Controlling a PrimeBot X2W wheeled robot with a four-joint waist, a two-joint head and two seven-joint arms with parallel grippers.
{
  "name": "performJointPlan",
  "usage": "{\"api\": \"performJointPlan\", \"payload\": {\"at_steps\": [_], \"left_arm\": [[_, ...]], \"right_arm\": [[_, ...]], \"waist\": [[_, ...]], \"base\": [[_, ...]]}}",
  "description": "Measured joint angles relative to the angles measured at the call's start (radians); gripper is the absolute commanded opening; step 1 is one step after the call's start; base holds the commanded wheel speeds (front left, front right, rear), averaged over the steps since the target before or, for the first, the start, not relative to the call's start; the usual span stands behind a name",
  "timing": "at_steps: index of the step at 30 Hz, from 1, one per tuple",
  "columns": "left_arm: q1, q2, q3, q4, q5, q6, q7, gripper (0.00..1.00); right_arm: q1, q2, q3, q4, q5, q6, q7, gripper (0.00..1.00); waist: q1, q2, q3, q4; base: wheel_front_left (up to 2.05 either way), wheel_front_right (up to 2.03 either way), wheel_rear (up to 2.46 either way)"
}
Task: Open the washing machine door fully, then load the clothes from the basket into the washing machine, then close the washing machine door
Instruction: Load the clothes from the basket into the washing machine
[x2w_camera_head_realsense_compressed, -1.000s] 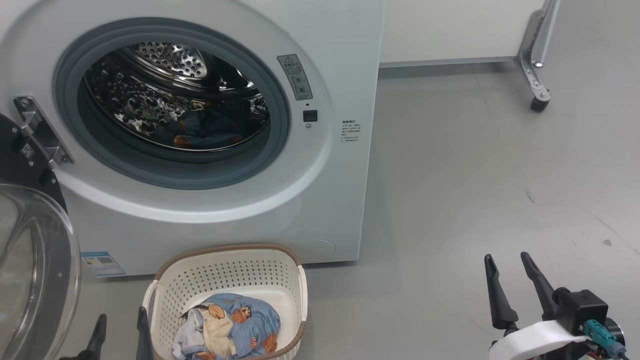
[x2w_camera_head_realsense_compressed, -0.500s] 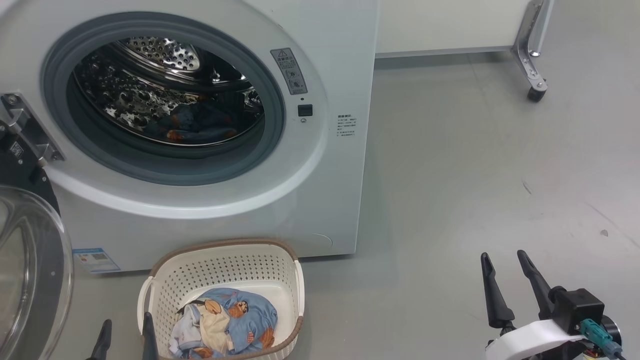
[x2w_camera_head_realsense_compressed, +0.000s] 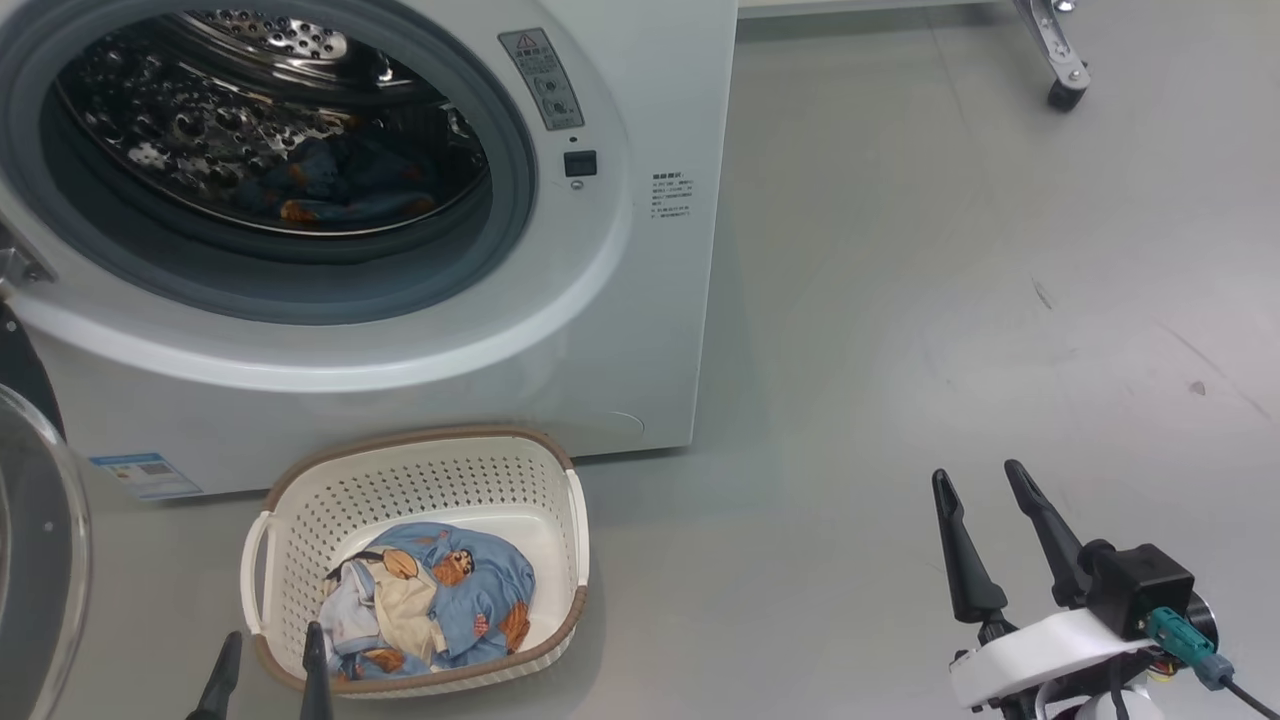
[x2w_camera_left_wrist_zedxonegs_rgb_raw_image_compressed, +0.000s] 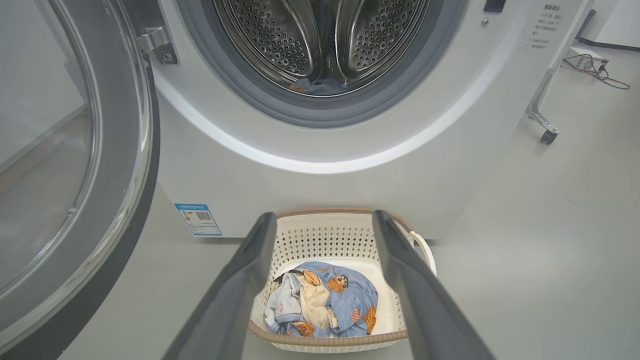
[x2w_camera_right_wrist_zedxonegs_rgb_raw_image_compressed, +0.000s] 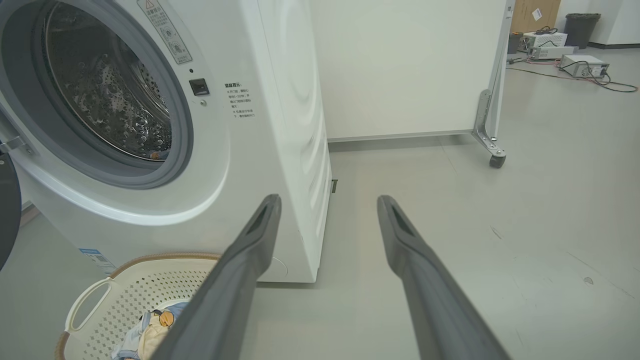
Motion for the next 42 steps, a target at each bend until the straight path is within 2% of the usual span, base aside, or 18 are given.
{"api": "performJointPlan", "payload": {"at_steps": [12,26,39,42], "left_arm": [[-0.106,0.031,-0.015,0.057,0.001,-0.002,0.087,1.00],[-0.298,0.048,-0.007,0.235,-0.053,-0.030,0.291,1.00],[-0.538,0.068,-0.017,0.377,-0.083,-0.046,0.413,1.00],[-0.581,0.092,-0.012,0.416,-0.082,-0.046,0.439,1.00]], "right_arm": [[-0.077,-0.001,0.036,-0.026,0.009,0.000,0.000,1.00],[-0.164,-0.001,0.072,-0.050,0.018,-0.001,0.000,1.00],[-0.227,-0.003,0.091,-0.053,-0.011,-0.002,0.000,1.00],[-0.254,-0.003,0.100,-0.058,-0.016,-0.002,0.000,1.00]], "waist": [[0.0000,0.0000,0.118,-0.046],[0.0002,0.0000,0.298,-0.091],[0.0002,0.0000,0.483,-0.086],[0.0003,0.0000,0.526,-0.081]], "base": [[0.00,0.00,0.00],[0.00,0.00,0.00],[0.00,0.00,0.00],[0.00,0.00,0.00]]}}
